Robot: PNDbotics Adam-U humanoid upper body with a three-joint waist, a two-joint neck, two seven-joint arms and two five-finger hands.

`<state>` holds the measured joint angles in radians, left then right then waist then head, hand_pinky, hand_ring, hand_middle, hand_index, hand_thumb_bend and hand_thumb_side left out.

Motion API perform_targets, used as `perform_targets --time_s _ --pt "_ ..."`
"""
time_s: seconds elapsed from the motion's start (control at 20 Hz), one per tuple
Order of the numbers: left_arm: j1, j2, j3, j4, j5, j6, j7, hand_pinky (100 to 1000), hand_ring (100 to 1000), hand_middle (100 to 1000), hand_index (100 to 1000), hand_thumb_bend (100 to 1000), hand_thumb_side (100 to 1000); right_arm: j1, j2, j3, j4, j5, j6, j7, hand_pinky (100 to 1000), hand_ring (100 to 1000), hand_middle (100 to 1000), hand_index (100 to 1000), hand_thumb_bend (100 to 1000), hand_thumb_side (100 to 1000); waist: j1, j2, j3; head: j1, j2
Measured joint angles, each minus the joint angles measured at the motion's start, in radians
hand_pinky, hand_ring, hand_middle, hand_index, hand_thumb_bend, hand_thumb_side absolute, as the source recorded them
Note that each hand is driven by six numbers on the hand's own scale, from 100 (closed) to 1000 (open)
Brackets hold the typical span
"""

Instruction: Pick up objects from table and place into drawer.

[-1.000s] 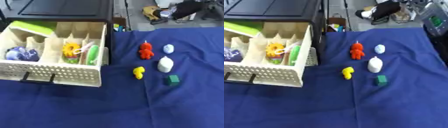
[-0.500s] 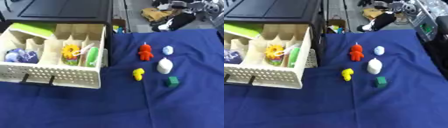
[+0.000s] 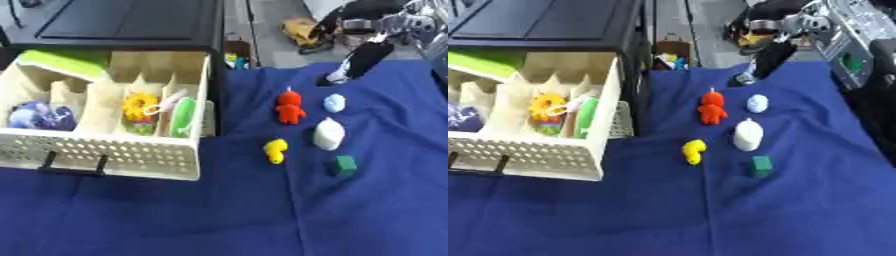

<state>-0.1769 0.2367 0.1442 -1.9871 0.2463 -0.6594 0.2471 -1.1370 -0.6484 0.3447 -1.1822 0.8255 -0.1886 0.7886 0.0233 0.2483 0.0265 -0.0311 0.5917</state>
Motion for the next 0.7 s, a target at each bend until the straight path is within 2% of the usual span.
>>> perform_targets --time_s 0.25,0.7 --pt "-0.001 0.0 0.0 0.0 0.0 0.0 0.0 520 713 727 817 416 1000 0.024 -0.017 0.006 -0.046 0.0 0.044 0.038 784 840 704 862 633 603 0.0 0.002 -0.001 -0.001 -0.004" --pt "-0.006 0.0 0.0 0.0 0.0 0.0 0.0 518 713 726 816 414 1000 0.083 -0.045 0.023 -0.108 -0.036 0.096 0.095 769 836 715 857 623 617 0.001 0.004 -0.003 -0.001 -0.013"
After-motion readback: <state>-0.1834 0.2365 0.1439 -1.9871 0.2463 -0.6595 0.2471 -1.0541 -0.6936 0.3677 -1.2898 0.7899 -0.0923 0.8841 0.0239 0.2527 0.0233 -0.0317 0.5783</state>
